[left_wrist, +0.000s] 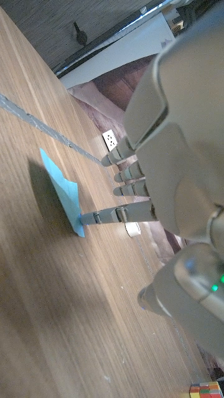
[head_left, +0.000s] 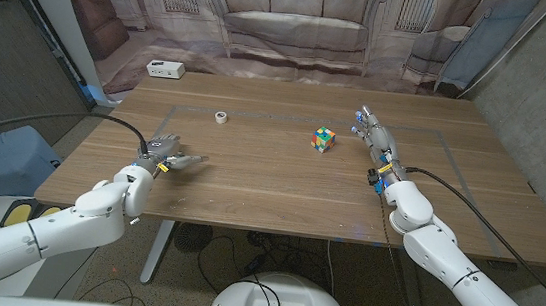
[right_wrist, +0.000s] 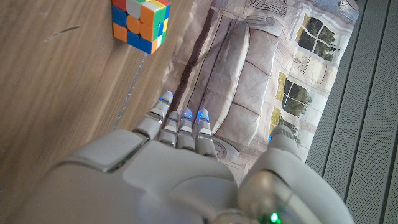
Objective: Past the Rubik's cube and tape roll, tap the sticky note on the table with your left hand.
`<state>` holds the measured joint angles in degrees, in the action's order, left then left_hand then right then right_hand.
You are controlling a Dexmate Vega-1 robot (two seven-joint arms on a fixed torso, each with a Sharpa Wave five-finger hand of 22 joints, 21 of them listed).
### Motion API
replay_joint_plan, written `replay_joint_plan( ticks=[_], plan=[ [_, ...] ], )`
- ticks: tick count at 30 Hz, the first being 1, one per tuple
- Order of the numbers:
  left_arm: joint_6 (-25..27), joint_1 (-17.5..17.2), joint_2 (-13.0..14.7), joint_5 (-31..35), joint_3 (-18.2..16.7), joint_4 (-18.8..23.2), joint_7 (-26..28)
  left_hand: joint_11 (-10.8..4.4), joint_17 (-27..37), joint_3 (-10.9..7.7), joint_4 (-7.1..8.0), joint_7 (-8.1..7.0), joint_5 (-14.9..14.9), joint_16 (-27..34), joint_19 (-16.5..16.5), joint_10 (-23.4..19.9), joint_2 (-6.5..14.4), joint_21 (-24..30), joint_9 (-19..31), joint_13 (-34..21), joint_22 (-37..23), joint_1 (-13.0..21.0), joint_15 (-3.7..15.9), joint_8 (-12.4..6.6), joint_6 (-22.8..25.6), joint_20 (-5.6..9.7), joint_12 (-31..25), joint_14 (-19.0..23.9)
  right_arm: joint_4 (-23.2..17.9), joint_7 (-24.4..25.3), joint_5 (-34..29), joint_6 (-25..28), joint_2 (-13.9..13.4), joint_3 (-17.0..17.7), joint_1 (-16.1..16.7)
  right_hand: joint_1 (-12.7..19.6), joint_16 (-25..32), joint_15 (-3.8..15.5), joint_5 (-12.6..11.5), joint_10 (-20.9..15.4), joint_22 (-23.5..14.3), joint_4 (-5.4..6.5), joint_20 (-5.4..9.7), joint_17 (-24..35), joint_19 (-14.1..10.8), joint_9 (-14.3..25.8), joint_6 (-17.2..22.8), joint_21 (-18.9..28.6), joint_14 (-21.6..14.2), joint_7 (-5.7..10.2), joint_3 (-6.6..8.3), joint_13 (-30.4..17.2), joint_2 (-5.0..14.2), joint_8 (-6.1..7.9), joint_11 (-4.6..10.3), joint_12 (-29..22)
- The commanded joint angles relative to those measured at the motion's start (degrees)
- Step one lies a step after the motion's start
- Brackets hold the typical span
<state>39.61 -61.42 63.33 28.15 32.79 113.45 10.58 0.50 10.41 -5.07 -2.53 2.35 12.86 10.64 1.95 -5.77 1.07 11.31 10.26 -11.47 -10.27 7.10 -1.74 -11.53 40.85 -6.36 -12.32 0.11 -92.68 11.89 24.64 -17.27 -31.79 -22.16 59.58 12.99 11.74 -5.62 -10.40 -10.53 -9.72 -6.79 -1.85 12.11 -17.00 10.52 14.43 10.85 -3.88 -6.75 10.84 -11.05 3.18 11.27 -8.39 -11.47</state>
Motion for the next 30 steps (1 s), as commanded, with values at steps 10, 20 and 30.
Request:
replay_joint_plan(
  ticks=[10,20,30],
  plan=[
    [2.13,-3.17,-0.18,-1.39,-0.83,2.27,1.80,-0.02,0.04,-0.13,-0.36,0.21,0.19,0.53,0.62,-1.26,0.85,0.38,0.08,-0.09,-0.19,0.40,0.05,-0.36,1.62,-0.28,-0.70,0.67,0.14,-0.64,0.48,-0.80,-0.01,0.20,-0.11,-0.13,0.34,-0.07,-0.20,-0.77,-0.19,-0.14,-0.34,0.21,-0.09,0.33,0.33,0.29,-0.50,-0.04,-0.24,-0.22,0.58,0.06,0.02,-0.18],
    [1.23,-2.49,-0.52,-0.80,0.14,2.32,1.81,-0.03,0.03,-0.18,-0.44,0.04,0.18,0.52,0.72,-1.40,0.96,0.40,0.08,-0.08,-0.19,0.55,0.06,-0.35,1.95,-0.51,-0.73,0.86,-0.14,-0.96,0.60,-0.83,-0.31,0.31,-0.02,-0.14,0.33,-0.16,-0.19,-0.75,-0.19,-0.15,-0.38,0.21,-0.11,0.33,0.38,0.30,-0.52,-0.02,-0.27,-0.22,0.56,0.07,-0.05,-0.16],
    [0.24,-1.57,-2.01,-0.35,1.28,1.87,1.74,-0.11,0.02,-0.22,-0.50,0.01,0.18,0.46,0.79,-1.30,1.05,0.41,0.09,-0.07,-0.20,0.66,0.03,-0.28,2.05,-0.66,-0.67,0.86,-0.88,-0.53,0.92,-0.85,-0.67,0.94,0.85,-0.17,0.33,-0.19,-0.19,-0.75,-0.19,-0.16,-0.43,0.20,-0.15,0.33,0.37,0.32,-0.53,-0.03,-0.31,-0.22,0.53,0.05,0.00,-0.15]
  ],
)
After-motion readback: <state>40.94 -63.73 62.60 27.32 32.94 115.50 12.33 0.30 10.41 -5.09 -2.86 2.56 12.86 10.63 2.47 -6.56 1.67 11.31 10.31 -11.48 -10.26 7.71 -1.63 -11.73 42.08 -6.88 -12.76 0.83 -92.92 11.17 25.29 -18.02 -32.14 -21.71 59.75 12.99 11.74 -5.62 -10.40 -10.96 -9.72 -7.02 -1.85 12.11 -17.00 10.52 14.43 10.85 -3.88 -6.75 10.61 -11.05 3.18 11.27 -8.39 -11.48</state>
